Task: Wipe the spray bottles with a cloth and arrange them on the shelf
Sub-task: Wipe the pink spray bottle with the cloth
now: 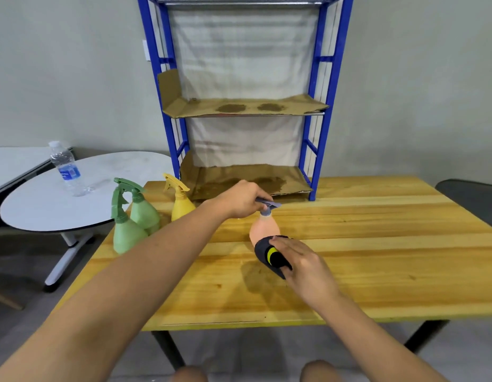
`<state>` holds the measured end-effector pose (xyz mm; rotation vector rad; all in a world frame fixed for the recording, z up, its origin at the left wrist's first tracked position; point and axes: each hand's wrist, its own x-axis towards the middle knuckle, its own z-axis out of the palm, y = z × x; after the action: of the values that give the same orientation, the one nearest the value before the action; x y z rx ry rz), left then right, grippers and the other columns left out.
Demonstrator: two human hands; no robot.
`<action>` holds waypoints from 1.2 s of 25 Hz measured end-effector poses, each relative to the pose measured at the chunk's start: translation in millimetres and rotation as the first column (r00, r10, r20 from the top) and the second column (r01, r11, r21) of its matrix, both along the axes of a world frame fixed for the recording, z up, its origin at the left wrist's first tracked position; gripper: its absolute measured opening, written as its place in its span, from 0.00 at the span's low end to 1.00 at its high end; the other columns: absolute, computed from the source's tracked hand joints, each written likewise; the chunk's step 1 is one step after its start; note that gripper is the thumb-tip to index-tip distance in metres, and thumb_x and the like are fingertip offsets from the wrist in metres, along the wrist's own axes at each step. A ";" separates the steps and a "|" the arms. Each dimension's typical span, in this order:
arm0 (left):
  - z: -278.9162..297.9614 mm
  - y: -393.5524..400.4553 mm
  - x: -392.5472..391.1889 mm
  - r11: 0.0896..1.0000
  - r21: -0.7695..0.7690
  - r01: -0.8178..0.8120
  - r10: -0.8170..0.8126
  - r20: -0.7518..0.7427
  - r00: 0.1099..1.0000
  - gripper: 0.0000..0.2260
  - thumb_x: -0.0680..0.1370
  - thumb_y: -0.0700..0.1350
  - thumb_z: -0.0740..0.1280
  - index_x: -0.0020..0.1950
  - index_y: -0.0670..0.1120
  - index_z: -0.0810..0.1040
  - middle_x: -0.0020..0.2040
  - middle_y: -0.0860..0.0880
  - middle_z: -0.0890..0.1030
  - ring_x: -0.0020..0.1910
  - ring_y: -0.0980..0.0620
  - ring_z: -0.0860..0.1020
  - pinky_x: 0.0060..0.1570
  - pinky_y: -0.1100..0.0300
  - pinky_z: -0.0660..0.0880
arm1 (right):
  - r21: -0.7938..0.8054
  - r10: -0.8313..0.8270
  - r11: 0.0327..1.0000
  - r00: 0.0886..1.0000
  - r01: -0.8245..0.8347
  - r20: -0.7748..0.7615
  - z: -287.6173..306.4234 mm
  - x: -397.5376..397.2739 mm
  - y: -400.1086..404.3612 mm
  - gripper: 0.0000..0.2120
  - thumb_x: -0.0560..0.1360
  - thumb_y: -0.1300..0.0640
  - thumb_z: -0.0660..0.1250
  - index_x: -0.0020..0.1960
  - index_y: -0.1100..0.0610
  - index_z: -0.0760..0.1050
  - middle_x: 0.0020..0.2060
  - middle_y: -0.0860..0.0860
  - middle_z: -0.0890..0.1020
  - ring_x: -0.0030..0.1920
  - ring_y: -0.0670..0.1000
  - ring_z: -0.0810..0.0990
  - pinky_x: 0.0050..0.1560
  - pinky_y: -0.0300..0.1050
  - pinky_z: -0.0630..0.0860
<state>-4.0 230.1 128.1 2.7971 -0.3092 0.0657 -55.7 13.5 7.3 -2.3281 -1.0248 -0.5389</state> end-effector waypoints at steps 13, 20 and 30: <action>1.8 9.9 -52.7 0.996 -0.093 0.019 -0.021 -0.018 1.000 0.14 0.83 0.45 0.63 0.67 0.45 0.80 0.63 0.48 0.80 0.61 0.52 0.77 0.49 0.74 0.63 | -0.205 0.085 0.978 0.982 -0.050 0.169 -5.3 -14.9 49.9 0.33 0.61 0.63 0.78 0.66 0.57 0.76 0.61 0.51 0.79 0.63 0.56 0.75 0.62 0.54 0.77; 2.5 7.9 -55.0 0.997 -0.080 -0.004 0.002 -0.032 0.999 0.14 0.83 0.45 0.62 0.66 0.45 0.81 0.63 0.48 0.81 0.56 0.55 0.75 0.49 0.73 0.63 | -0.189 0.071 0.982 0.976 -0.032 0.206 -4.0 -17.7 57.4 0.30 0.63 0.65 0.77 0.65 0.60 0.78 0.60 0.52 0.81 0.62 0.56 0.75 0.59 0.55 0.78; 6.4 6.5 -59.6 0.996 -0.094 -0.012 0.007 -0.052 0.999 0.13 0.83 0.44 0.62 0.62 0.42 0.83 0.64 0.49 0.80 0.58 0.57 0.74 0.50 0.72 0.63 | -0.288 0.092 0.957 0.969 -0.024 0.228 -18.8 -26.5 73.8 0.19 0.73 0.60 0.58 0.60 0.59 0.79 0.55 0.53 0.82 0.58 0.57 0.76 0.54 0.55 0.79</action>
<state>-63.7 236.6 134.5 2.7022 -0.2733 0.0093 -82.2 87.3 -11.4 -2.5139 -1.3572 -0.7028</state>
